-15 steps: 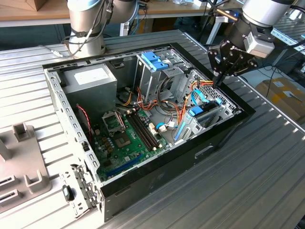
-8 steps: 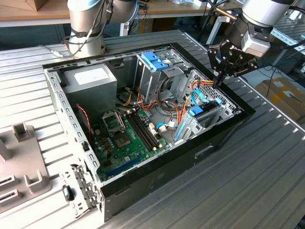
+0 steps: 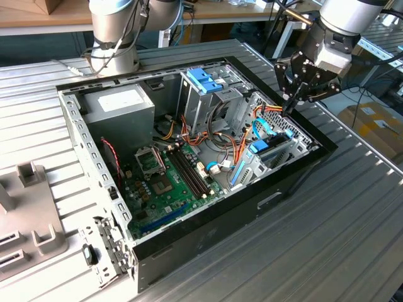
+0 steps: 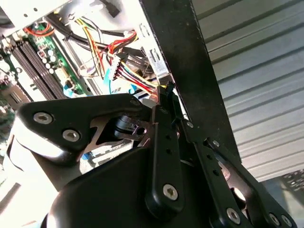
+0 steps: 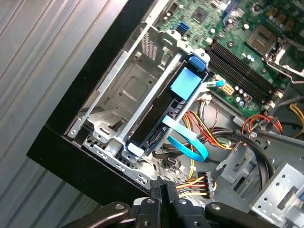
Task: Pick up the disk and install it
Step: 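Insert the second disk wire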
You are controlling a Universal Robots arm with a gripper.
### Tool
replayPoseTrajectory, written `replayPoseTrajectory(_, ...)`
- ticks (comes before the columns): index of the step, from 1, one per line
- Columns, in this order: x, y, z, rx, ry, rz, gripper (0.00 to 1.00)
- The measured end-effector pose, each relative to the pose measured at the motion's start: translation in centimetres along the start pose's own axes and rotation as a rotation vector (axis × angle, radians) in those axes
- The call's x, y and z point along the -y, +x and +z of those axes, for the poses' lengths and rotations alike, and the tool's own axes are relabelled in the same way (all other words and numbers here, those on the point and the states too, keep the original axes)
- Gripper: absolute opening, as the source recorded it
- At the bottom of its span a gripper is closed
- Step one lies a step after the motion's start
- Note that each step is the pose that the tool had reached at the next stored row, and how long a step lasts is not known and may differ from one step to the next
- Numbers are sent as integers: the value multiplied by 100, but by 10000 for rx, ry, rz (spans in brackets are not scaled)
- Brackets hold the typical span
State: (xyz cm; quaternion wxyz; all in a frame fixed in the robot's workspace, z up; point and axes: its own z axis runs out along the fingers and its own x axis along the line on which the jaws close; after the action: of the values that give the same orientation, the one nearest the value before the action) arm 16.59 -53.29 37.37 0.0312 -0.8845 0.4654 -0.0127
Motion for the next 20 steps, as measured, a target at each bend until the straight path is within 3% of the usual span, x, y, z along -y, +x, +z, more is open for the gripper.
replayPoseTrajectory(1,0,0,2,-29,3,437,16)
replayPoseTrajectory(16,0,0,2,-36,3,527,16)
replayPoseTrajectory(20,0,0,3,-67,6,994,16)
